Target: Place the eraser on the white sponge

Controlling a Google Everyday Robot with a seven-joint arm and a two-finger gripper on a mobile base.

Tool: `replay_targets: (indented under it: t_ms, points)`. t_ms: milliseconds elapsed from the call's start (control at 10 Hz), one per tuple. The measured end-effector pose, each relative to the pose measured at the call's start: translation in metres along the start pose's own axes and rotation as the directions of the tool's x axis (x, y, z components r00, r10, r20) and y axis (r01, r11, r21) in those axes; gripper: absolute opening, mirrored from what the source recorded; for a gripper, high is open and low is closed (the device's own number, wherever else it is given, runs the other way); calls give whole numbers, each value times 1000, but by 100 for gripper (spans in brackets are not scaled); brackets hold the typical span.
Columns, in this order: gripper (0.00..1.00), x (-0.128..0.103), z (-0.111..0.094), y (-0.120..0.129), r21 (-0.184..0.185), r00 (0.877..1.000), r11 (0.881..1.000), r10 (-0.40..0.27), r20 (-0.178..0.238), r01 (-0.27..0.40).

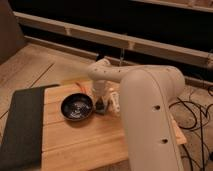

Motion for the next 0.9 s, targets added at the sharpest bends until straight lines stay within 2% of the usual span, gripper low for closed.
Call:
replay_targets:
  t_ms: [100, 300, 400, 700, 800, 900]
  points:
    - [59, 2, 1, -4, 0, 1000, 1000, 10, -5, -10]
    - [76, 4, 2, -10, 4, 1000, 1000, 21, -8, -21]
    - [80, 5, 2, -13, 7, 1000, 1000, 23, -9, -23]
    - [80, 3, 2, -11, 6, 1000, 1000, -6, 1, 6]
    - [80, -6, 1, 0, -16, 998, 998, -52, 34, 53]
    - [80, -9, -1, 7, -27, 996, 997, -74, 48, 75]
